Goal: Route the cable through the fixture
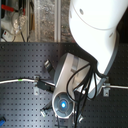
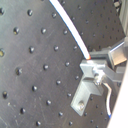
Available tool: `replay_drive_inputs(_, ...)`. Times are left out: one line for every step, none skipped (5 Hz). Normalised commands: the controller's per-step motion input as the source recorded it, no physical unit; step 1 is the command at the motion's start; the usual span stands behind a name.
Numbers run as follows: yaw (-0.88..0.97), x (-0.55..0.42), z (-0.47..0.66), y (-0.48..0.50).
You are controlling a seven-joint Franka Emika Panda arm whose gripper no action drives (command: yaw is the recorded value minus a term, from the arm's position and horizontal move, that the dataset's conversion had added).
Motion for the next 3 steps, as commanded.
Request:
replay_drive_inputs(0.00, 0.002, 0.18, 0.003)
replay_drive_inputs(-0.09, -0.072, 0.54, 0.009)
replay_drive_inputs(0.00, 0.000, 0.02, 0.000)
